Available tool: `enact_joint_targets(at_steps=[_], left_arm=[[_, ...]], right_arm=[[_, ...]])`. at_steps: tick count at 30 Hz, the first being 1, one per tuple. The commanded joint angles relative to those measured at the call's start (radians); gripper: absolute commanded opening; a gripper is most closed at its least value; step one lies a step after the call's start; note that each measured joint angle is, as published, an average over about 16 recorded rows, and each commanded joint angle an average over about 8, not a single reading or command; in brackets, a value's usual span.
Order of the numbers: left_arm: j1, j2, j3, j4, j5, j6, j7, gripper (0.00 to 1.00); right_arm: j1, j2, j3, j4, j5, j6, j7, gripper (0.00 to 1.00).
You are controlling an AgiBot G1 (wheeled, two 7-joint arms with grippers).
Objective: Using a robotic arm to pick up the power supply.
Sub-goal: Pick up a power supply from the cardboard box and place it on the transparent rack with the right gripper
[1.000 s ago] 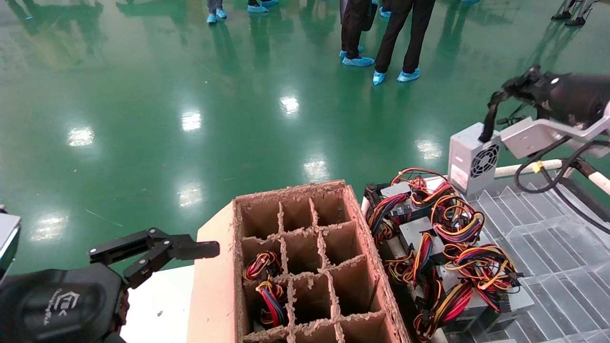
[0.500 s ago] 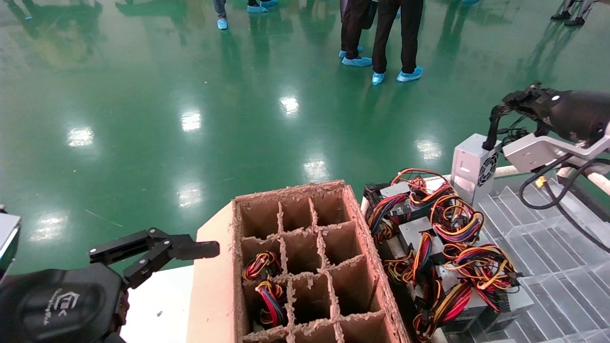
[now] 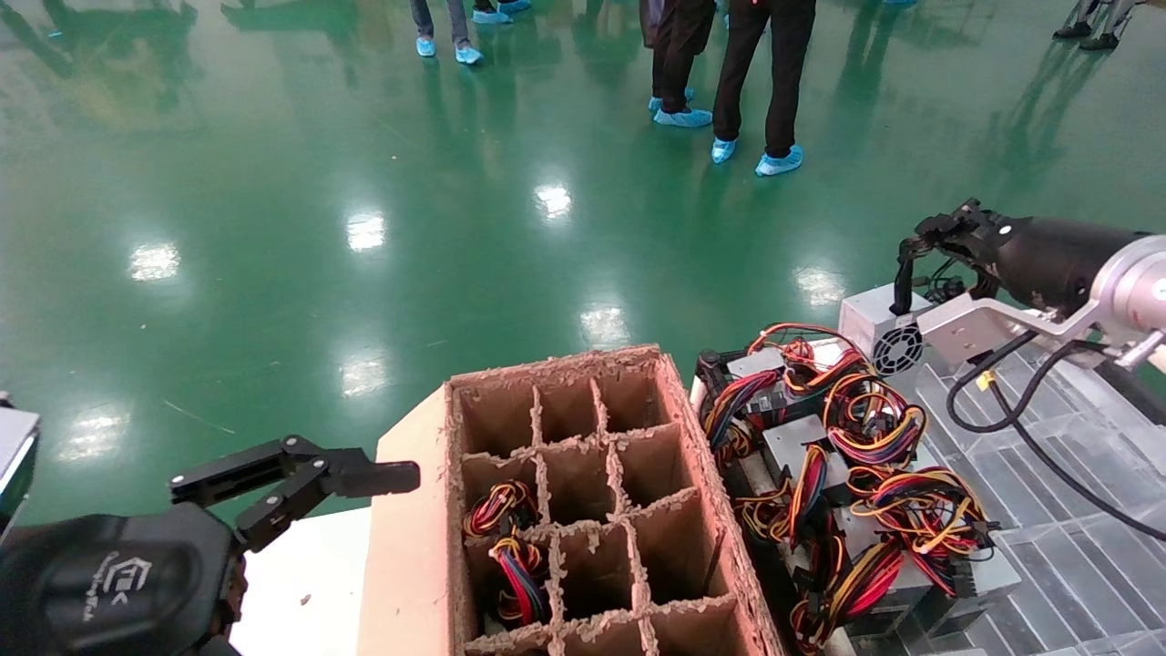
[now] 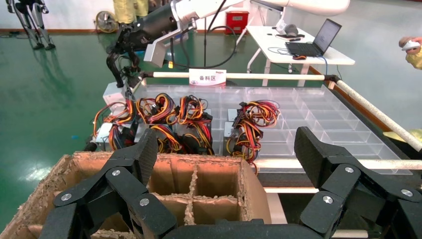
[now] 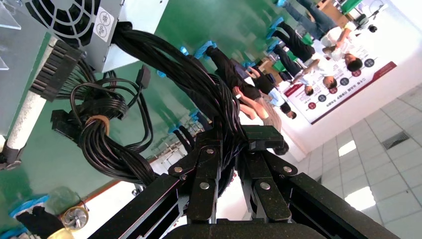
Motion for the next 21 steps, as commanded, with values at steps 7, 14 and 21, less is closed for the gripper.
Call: enact_joint_targets(at_steps=[7, 14, 21], left_arm=[[0.000, 0.000, 0.000, 0.000, 0.000, 0.000, 0.000, 1.00], [0.000, 0.000, 0.000, 0.000, 0.000, 0.000, 0.000, 1.00], [0.000, 0.000, 0.000, 0.000, 0.000, 0.000, 0.000, 1.00]], right_arm=[[-0.031, 0.027, -0.004, -0.007, 0.041, 0.015, -0.036, 0.00], [-0.055, 0.096, 0.000, 0.022, 0.096, 0.009, -0.073, 0.00], [-0.081, 0.146, 0.007, 0.031, 0.148, 0.017, -0.103, 0.00]])
